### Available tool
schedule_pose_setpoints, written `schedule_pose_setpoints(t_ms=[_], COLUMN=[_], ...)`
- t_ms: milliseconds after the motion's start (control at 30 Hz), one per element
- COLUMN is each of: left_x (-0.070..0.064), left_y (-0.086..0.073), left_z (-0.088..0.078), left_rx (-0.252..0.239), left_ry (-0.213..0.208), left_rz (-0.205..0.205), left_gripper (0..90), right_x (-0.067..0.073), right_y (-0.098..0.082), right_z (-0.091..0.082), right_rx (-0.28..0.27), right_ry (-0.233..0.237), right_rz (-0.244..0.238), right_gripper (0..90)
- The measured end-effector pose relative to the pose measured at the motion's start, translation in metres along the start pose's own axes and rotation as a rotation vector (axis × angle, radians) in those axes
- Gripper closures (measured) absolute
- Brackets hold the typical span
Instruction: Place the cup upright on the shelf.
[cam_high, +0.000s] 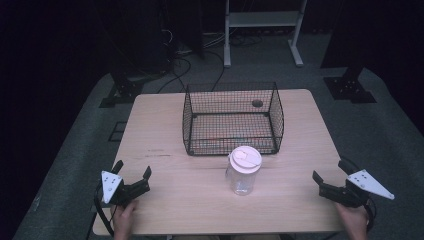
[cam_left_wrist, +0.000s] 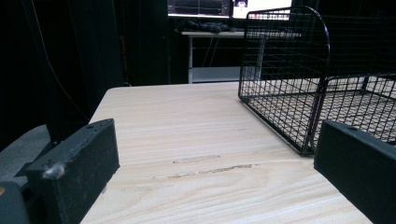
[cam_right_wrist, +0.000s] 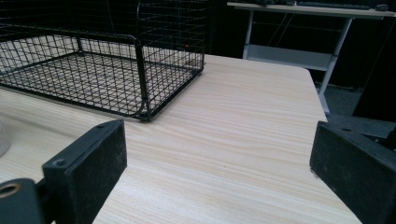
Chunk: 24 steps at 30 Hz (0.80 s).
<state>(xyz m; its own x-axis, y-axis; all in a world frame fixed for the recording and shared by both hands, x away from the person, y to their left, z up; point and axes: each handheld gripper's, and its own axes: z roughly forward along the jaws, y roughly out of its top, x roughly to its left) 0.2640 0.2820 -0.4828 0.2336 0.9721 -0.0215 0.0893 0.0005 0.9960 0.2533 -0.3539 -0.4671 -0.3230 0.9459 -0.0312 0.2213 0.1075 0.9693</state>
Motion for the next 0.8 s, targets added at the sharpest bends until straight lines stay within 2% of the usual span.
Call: schedule_pose_setpoints(t_ms=[333,533,667,800], left_x=[0.0,0.0,0.002,0.001], left_y=[0.0,0.0,0.0,0.0], left_z=[0.0,-0.001,-0.001,-0.001], left_rx=[-0.003,-0.004,-0.006,-0.003], left_ry=[-0.004,-0.009,-0.012,-0.008], left_rz=[-0.002,-0.001,-0.009,-0.001], left_gripper=[0.0,0.0,0.0,0.0], right_x=[0.006,0.02,0.028,0.039], right_y=[0.002,0.008,0.01,0.014], right_z=[0.0,0.0,0.0,0.0], right_rx=[0.0,-0.005,-0.007,-0.017], right_ry=[0.016,0.042,0.069,0.124], right_rz=[-0.01,-0.04,-0.046,-0.035], right_gripper=[2.7,2.7,2.4,2.4])
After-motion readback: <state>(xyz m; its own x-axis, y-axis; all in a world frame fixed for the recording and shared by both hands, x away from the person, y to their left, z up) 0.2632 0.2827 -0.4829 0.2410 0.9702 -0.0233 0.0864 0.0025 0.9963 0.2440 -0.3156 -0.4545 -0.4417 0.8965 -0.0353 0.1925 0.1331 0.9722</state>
